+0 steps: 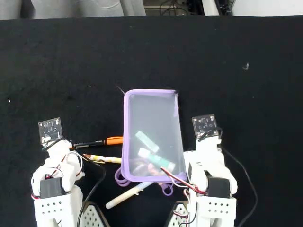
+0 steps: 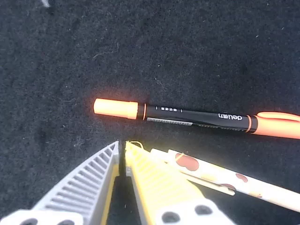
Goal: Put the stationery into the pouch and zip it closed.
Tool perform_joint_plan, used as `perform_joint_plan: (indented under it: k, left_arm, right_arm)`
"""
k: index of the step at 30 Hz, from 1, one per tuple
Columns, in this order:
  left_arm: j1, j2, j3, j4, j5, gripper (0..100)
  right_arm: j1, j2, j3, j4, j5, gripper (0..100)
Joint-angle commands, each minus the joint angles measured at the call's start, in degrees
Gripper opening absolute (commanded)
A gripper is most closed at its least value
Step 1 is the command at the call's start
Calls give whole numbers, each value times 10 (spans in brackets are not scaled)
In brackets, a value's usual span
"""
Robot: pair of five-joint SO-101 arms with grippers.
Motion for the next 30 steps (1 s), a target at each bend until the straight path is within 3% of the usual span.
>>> perform_joint_plan:
  k: [1, 6, 13, 20, 24, 30]
  left_arm:
    - [-5, -4, 14, 3, -1, 30]
    - [-5, -4, 14, 3, -1, 30]
    - [-5, -4, 14, 3, -1, 30]
    - [-4, -4, 14, 3, -1, 30]
    - [-5, -4, 14, 3, -1, 30]
    - [-4, -4, 14, 3, -1, 30]
  right_arm:
    - [39, -53, -47, -62, 0, 15]
    - [51, -53, -121, -94, 67, 15]
    - [54, -48, -279, 33, 99, 28]
    - [82, -48, -350, 91, 101, 220]
    - [26, -47, -432, 156, 140, 212]
    - [-49, 58, -562, 244, 111, 213]
